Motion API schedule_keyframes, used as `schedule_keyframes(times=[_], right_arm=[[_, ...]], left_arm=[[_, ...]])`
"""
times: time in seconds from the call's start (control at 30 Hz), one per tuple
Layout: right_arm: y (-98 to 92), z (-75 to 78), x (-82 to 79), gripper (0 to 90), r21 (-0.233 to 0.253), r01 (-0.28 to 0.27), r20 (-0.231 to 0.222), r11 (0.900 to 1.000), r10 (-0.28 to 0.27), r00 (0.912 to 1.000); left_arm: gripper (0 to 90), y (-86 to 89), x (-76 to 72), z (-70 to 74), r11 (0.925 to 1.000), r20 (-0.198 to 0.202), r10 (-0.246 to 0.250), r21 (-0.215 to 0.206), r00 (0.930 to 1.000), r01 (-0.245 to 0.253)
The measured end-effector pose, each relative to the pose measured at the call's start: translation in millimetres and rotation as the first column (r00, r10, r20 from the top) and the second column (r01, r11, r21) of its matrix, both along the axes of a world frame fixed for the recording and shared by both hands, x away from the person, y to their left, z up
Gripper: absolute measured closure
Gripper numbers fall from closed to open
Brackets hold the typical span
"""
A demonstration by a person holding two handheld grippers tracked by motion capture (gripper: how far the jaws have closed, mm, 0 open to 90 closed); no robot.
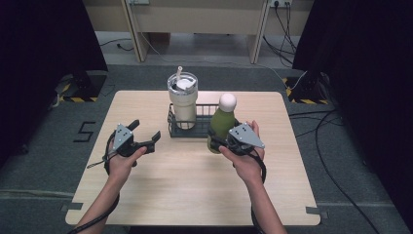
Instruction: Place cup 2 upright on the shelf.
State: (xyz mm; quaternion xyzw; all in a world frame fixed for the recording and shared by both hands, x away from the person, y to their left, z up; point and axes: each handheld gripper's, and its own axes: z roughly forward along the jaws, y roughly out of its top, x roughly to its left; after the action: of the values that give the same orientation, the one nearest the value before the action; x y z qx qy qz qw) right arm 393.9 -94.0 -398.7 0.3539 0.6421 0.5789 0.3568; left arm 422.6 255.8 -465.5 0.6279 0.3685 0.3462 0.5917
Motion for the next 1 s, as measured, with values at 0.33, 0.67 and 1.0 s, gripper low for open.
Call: schedule_keyframes(times=[0.33,0.67,1.0], right_arm=[[-0.3,6.2,7.3,21.1,0.004,0.023,0.011,1.0,-0.023,0.9997],[-0.8,10.7,14.7,21.1,0.006,0.038,0.013,0.999,-0.038,0.9992],[-0.7,15.6,22.9,21.2,0.004,0.052,0.017,0.999,-0.052,0.9985]], left_arm=[[3.9,0.2,0.1,0.1,1.0,-0.001,0.002,-0.003,1.0,-0.002],[4.2,0.4,0.2,0.1,1.0,-0.002,0.004,-0.005,1.0,-0.004],[4.3,0.4,0.3,0.0,1.0,-0.003,0.003,-0.007,1.0,-0.003]])
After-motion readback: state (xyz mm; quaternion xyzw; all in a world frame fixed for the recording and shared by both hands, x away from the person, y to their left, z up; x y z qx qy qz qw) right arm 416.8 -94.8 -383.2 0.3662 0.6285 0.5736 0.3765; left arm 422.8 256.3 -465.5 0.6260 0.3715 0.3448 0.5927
